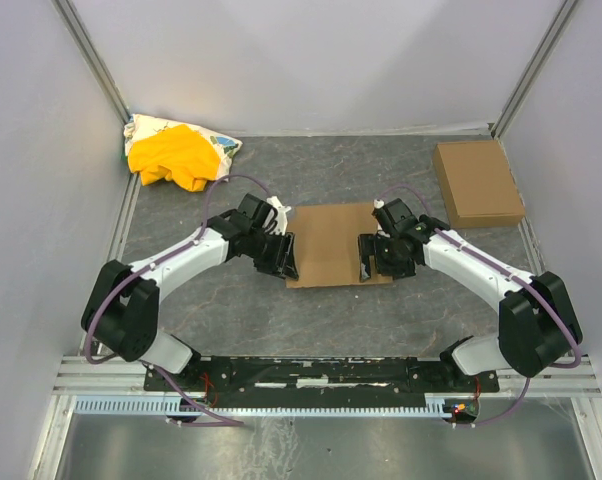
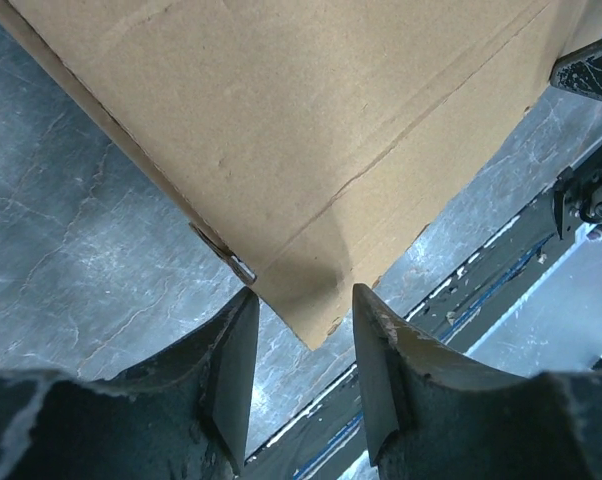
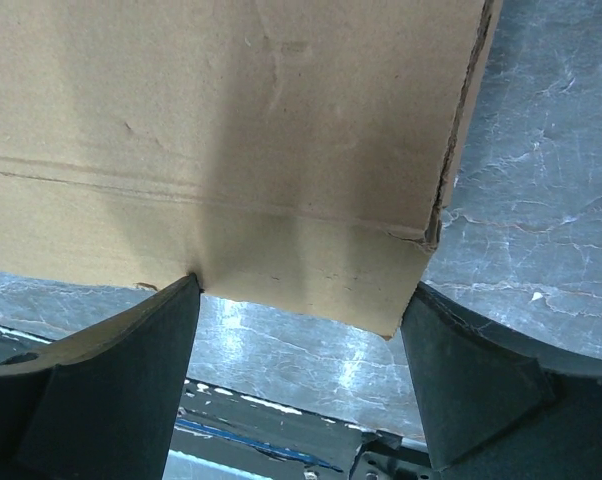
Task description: Fold the paper box
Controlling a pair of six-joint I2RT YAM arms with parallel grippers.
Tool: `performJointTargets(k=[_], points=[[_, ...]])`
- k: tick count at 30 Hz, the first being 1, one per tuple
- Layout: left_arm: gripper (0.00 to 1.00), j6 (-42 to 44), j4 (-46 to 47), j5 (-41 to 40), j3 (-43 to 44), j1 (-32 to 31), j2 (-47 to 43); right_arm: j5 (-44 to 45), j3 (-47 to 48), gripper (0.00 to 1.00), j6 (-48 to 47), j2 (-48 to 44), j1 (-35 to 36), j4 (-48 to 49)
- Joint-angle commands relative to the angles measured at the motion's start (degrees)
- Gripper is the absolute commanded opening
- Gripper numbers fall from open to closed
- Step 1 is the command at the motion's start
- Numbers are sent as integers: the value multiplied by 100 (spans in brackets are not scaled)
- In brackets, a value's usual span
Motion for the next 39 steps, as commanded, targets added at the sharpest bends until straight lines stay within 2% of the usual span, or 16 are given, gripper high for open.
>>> performJointTargets(k=[1,14,27,39], points=[[48,126,-36,808,429,-17,191,-219,248,87,-17,-11,35,89],[47,276,-163,785,397,-1,367,-189,317,87,-102,37,39,-2],[47,117,94,1751,334,359,393,-202,549,87,-122,72,36,-194],[46,18,263,2080,241,471,400,-284,635,87,-114,136,24,-244]])
